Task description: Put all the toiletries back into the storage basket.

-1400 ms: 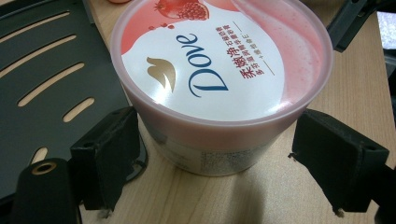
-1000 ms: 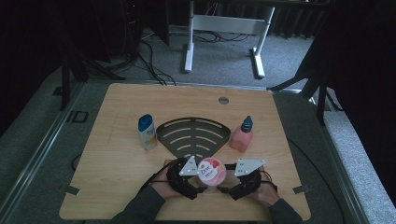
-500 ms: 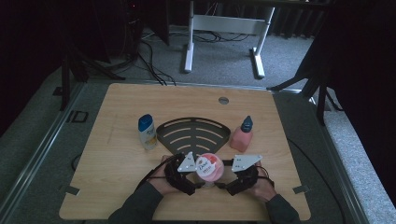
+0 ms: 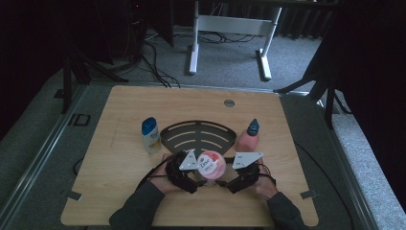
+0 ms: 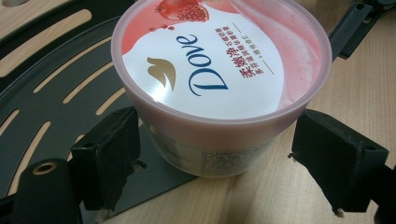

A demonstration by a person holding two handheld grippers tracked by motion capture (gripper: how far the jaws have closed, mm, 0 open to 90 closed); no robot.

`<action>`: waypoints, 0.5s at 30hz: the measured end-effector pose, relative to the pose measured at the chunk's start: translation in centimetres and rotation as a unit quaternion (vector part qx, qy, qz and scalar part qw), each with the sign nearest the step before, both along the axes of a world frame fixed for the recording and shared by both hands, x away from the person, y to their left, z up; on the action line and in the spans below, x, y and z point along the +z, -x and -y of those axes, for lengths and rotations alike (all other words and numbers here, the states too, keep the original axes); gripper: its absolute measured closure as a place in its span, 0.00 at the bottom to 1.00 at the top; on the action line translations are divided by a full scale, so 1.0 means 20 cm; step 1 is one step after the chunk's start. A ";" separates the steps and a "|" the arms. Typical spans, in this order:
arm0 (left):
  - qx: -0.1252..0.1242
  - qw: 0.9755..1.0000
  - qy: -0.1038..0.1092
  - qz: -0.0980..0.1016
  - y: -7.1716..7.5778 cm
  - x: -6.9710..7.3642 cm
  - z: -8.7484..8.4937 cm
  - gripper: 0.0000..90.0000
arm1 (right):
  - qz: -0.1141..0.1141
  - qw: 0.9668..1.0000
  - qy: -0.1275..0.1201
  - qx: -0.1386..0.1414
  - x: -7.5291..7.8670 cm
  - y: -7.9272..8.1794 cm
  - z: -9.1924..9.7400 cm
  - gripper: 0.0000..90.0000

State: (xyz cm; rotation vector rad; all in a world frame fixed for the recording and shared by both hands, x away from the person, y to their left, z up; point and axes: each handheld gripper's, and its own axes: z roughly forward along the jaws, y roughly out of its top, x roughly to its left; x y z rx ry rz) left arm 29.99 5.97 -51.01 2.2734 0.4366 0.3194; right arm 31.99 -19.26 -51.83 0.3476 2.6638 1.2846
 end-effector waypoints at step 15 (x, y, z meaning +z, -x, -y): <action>0.008 1.000 -0.006 0.004 -0.09 0.01 -0.02 0.17 | 0.002 1.000 0.004 -0.005 0.01 -0.09 -0.04 0.16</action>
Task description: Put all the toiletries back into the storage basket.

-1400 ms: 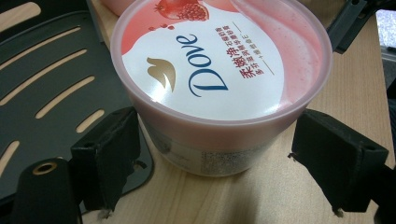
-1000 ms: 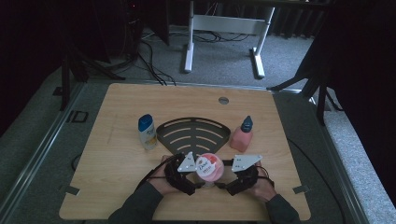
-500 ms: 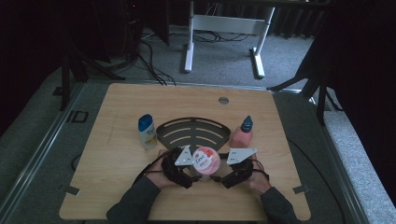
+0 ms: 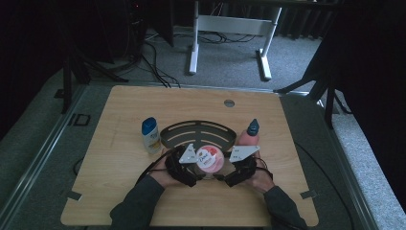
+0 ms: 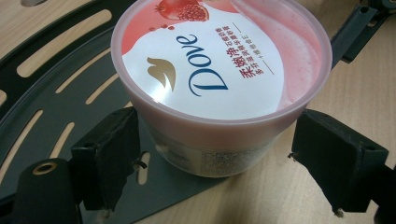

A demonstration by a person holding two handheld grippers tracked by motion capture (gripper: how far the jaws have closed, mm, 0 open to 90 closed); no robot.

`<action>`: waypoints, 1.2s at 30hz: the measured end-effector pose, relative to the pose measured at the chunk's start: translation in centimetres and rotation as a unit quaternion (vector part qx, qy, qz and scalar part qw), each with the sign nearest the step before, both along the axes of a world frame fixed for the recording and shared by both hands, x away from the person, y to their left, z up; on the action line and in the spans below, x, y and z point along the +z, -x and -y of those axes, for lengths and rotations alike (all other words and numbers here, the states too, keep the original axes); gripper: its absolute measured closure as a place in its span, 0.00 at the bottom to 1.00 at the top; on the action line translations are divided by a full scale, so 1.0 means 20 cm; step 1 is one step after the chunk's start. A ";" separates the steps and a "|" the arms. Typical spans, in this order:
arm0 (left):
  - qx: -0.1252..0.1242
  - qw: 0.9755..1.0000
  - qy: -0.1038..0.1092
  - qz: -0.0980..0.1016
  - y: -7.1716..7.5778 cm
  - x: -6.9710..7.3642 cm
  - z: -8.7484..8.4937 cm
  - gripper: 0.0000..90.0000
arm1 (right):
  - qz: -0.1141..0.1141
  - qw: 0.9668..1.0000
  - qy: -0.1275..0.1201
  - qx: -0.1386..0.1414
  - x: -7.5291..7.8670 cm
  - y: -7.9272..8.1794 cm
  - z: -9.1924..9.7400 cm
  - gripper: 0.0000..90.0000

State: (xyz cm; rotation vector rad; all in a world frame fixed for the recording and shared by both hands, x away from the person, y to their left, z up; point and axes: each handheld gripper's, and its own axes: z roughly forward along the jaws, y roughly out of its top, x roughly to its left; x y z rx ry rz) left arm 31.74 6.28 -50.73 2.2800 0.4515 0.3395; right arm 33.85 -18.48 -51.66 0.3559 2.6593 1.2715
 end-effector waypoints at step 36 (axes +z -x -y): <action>0.031 0.999 0.000 -0.008 -0.20 -0.04 -0.02 0.17 | -0.012 1.000 0.011 -0.025 -0.02 -0.21 -0.07 0.15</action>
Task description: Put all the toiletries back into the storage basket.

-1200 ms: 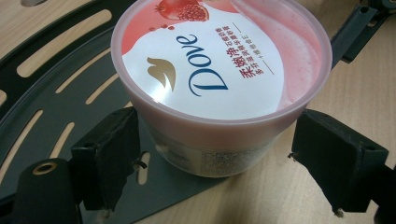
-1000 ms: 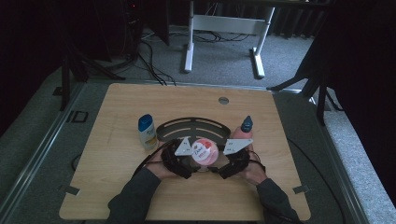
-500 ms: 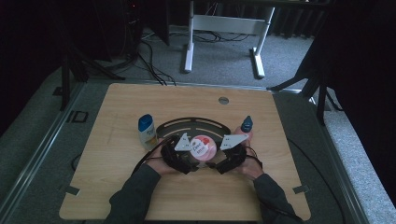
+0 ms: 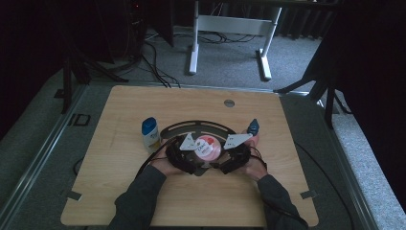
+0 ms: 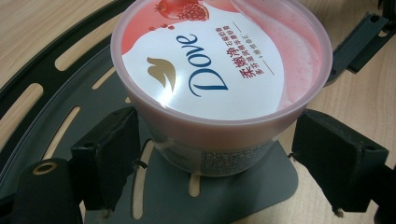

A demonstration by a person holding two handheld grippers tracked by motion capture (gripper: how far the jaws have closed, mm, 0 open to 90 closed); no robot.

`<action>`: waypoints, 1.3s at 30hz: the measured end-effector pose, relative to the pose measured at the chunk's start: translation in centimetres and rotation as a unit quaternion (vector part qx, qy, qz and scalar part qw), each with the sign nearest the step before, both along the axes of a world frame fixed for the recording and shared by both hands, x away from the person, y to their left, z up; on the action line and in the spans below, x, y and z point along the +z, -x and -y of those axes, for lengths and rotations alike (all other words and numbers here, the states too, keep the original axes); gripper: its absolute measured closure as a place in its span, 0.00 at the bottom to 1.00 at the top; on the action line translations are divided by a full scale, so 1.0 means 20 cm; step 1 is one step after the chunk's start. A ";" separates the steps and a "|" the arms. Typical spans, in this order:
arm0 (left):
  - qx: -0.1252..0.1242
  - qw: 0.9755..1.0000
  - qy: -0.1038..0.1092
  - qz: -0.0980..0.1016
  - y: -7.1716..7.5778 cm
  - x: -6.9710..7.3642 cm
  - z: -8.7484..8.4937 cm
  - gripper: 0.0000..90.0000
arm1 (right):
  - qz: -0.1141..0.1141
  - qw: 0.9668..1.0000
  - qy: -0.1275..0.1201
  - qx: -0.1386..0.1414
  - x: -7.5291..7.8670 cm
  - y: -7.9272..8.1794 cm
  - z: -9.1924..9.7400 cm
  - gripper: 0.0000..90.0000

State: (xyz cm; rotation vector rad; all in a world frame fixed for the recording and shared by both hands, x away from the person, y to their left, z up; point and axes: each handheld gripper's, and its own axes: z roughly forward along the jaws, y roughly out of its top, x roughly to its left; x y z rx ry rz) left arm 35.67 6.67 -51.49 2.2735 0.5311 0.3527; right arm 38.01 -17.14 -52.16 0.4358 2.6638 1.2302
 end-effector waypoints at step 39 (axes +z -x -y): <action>0.017 1.000 0.008 -0.018 -0.15 -0.06 0.06 0.17 | -0.006 0.998 0.020 -0.060 -0.02 -0.08 0.01 0.17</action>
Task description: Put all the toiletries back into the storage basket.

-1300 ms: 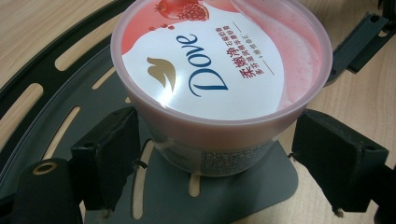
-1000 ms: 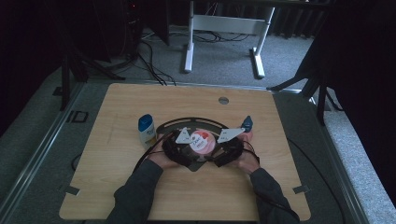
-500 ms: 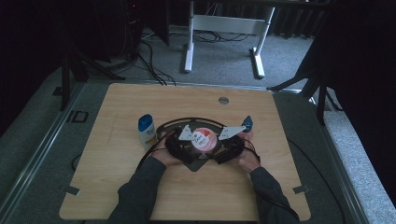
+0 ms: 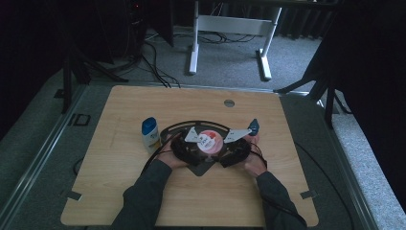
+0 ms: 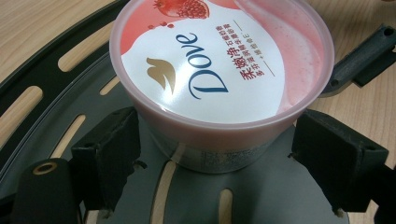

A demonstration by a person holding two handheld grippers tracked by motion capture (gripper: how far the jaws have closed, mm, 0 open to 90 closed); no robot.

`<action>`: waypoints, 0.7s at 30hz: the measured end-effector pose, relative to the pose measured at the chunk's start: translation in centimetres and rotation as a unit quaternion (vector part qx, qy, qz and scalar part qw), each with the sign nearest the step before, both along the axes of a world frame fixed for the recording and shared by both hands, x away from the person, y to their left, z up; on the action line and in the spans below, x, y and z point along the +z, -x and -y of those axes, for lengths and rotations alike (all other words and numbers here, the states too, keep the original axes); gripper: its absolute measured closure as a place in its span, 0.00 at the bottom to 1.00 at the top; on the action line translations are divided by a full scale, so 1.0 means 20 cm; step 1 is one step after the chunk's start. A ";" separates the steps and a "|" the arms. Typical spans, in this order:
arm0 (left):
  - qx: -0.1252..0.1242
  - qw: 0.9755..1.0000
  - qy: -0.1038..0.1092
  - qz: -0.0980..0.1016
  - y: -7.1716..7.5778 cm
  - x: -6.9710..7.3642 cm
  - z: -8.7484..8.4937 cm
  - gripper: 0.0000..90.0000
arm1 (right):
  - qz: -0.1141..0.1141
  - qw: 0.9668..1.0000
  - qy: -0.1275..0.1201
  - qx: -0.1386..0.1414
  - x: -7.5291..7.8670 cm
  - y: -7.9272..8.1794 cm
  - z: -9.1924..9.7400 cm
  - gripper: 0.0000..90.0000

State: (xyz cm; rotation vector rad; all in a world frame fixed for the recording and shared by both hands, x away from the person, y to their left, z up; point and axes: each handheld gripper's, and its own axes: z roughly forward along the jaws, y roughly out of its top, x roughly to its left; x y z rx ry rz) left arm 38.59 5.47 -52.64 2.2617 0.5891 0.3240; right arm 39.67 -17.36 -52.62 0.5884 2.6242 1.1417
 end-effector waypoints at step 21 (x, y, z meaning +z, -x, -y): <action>0.009 1.000 0.011 -0.009 -0.05 -0.01 0.01 0.18 | 0.002 0.999 0.007 -0.036 0.01 0.00 0.00 0.21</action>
